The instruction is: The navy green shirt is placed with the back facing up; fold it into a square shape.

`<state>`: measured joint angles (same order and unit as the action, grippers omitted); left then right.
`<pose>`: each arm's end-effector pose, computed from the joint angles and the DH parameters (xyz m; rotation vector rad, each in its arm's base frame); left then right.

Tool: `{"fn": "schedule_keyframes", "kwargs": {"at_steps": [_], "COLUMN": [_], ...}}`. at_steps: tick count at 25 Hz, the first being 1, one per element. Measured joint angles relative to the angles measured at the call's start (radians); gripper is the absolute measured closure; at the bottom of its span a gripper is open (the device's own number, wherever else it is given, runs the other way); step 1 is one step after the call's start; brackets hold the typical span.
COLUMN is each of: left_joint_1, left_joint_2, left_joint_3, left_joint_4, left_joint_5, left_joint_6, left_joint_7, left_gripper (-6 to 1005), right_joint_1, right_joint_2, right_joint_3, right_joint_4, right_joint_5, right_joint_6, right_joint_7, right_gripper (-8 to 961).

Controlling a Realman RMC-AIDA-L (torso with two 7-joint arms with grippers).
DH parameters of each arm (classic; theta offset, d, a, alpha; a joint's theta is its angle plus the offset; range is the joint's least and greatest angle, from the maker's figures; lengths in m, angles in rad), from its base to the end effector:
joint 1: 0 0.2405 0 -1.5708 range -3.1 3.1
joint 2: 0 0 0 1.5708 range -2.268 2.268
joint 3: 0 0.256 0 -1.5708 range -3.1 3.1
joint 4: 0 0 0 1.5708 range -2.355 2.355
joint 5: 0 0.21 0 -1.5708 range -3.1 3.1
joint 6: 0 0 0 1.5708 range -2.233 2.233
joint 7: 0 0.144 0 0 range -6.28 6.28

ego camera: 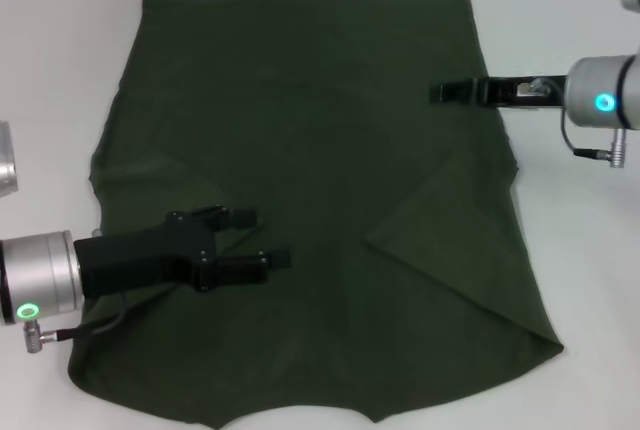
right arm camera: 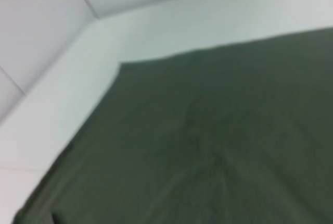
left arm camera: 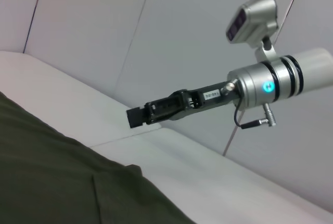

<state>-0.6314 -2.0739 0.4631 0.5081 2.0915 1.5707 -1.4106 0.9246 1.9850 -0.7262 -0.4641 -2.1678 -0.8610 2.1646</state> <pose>-0.2511 0.3440 -0.0061 -2.6590 -0.7839 -0.8652 0.2093 0.4791 0.0177 -2.1450 1.2630 0.4945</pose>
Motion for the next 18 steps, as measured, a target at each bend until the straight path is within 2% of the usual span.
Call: {"fn": "schedule_keyframes", "kwargs": {"at_steps": [3,8,10,15,18], "left_joint_1": [0.003,0.002,0.002,0.008,0.012], "left_joint_2": [0.000,0.000,0.001,0.015,0.023], "left_joint_3": [0.000,0.000,0.000,0.000,-0.004], "left_joint_4": [-0.002,0.004,0.014,0.040,0.041], "left_joint_5": [-0.014,-0.018,-0.018,-0.009,0.001], "left_joint_6": [0.012,0.023,0.030,0.067,0.079], "left_joint_7": [-0.029,-0.103,-0.136,-0.186,-0.197], "left_gripper": [57,57,57,56,57], "right_joint_1": [-0.056,-0.151,-0.191,-0.282,-0.326], "right_joint_2": [-0.010,-0.037,-0.048,-0.069,-0.070], "right_joint_3": [0.000,0.001,0.001,0.004,-0.002], "right_joint_4": [-0.039,-0.095,-0.110,-0.119,-0.119], "right_joint_5": [0.110,0.222,0.250,0.278,0.265], "right_joint_6": [-0.099,-0.356,-0.452,-0.639,-0.723], "right_joint_7": [-0.091,-0.216,-0.270,-0.441,-0.583], "right_gripper": [327,256,228,15,14]}}
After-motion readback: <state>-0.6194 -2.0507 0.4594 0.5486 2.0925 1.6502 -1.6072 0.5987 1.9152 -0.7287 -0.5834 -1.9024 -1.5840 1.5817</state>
